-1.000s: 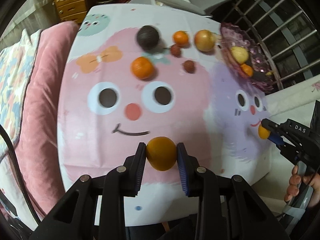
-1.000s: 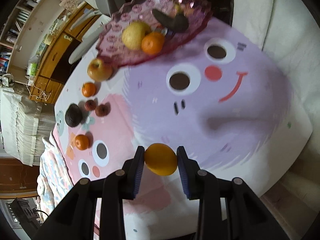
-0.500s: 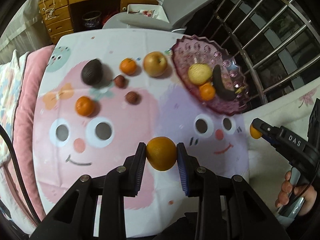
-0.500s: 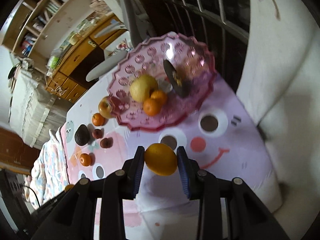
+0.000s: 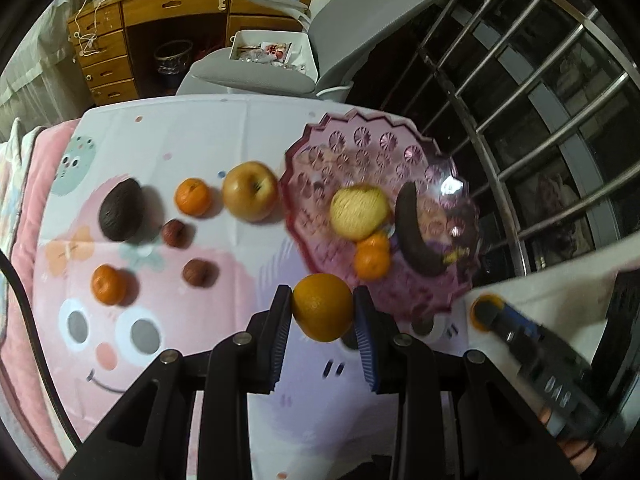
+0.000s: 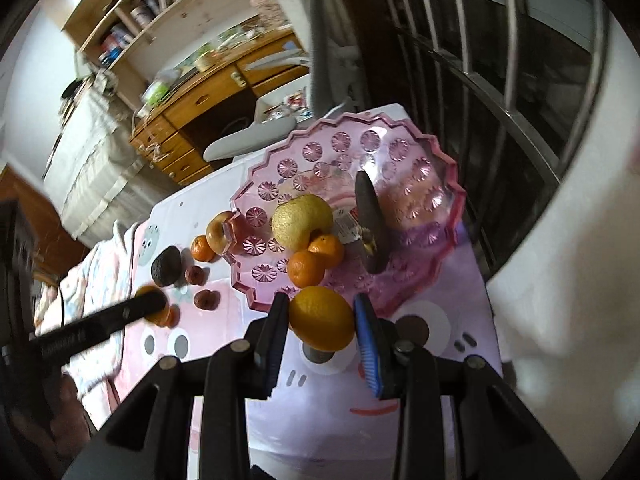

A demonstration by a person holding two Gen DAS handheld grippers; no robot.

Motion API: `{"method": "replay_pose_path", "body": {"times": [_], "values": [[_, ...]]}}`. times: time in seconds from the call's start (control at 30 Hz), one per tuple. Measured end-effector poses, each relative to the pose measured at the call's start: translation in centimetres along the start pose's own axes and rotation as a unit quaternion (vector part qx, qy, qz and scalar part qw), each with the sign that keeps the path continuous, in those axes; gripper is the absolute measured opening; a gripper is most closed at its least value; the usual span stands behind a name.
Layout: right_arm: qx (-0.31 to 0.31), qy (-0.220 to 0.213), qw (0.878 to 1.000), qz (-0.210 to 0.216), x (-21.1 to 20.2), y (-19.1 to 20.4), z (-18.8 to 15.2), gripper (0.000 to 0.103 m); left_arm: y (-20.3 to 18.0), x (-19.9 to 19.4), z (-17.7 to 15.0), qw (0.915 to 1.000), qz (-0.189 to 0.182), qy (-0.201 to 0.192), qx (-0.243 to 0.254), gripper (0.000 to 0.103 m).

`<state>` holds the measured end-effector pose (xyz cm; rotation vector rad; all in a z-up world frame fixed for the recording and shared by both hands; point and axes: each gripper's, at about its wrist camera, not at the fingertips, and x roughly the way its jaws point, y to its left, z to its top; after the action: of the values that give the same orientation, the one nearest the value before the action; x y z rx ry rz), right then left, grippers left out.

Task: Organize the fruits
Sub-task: 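Open the left tool to drop the tangerine into the bowl, then pull the open left tool back from the bowl over the cloth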

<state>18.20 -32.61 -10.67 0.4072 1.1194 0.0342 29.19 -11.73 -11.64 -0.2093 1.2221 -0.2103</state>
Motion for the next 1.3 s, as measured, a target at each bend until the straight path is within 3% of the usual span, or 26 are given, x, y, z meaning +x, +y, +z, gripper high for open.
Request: {"method": "replay_pose_path", "body": {"times": [0.27,0.47,0.6,0.73,0.9,1.3], "values": [[-0.048,0.011,0.999,0.02,1.3,0.1,0.4,0.033,-1.2,2.8,2.1,0.9997,-0.016,-0.009,-0.016,0.029],[-0.051,0.016,0.998,0.023,2.2,0.0,0.7,0.034,-1.2,3.7,2.3,0.9994,-0.025,-0.005,-0.024,0.031],[-0.042,0.021,0.999,0.019,2.6,-0.2,0.8,0.04,-0.7,3.5,2.3,0.999,-0.024,-0.01,-0.036,0.052],[-0.037,0.011,0.999,0.02,2.3,-0.3,0.7,0.049,-0.2,3.0,2.2,0.9989,-0.018,-0.015,-0.042,0.058],[-0.028,0.011,0.999,0.021,2.0,-0.1,0.3,0.051,0.7,2.5,1.3,0.9985,-0.011,-0.013,-0.051,0.065],[0.001,0.045,0.999,0.023,2.5,1.5,-2.4,0.052,6.2,1.0,-4.2,0.9954,-0.002,0.006,-0.096,0.07]]}}
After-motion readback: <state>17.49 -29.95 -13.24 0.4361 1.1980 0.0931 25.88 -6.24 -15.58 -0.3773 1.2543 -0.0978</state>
